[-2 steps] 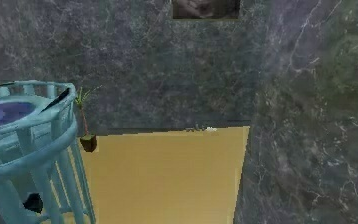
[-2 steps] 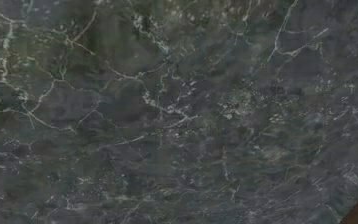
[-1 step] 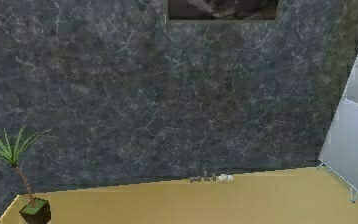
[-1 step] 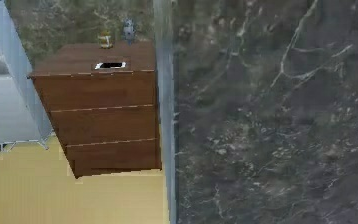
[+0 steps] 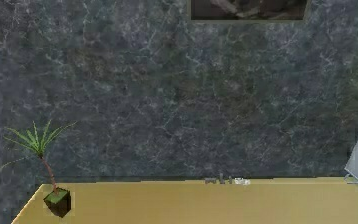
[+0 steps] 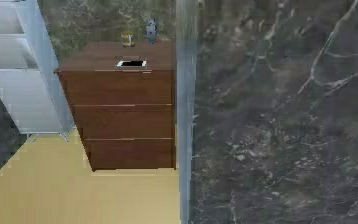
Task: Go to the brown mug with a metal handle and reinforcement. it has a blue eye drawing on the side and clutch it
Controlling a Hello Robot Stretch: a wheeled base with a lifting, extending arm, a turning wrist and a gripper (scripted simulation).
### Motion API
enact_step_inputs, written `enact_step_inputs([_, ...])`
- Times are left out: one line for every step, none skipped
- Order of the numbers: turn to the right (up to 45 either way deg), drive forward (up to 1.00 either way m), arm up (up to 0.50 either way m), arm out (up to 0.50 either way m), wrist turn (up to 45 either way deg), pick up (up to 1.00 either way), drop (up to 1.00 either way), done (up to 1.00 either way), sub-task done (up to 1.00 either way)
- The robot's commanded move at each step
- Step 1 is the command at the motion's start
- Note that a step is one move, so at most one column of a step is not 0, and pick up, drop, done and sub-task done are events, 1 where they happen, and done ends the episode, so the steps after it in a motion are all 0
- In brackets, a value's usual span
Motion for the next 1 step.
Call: enact_step_inputs([0.0,0.30,0.00,0.00,0.0,0.00,0.00,0.00,0.00])
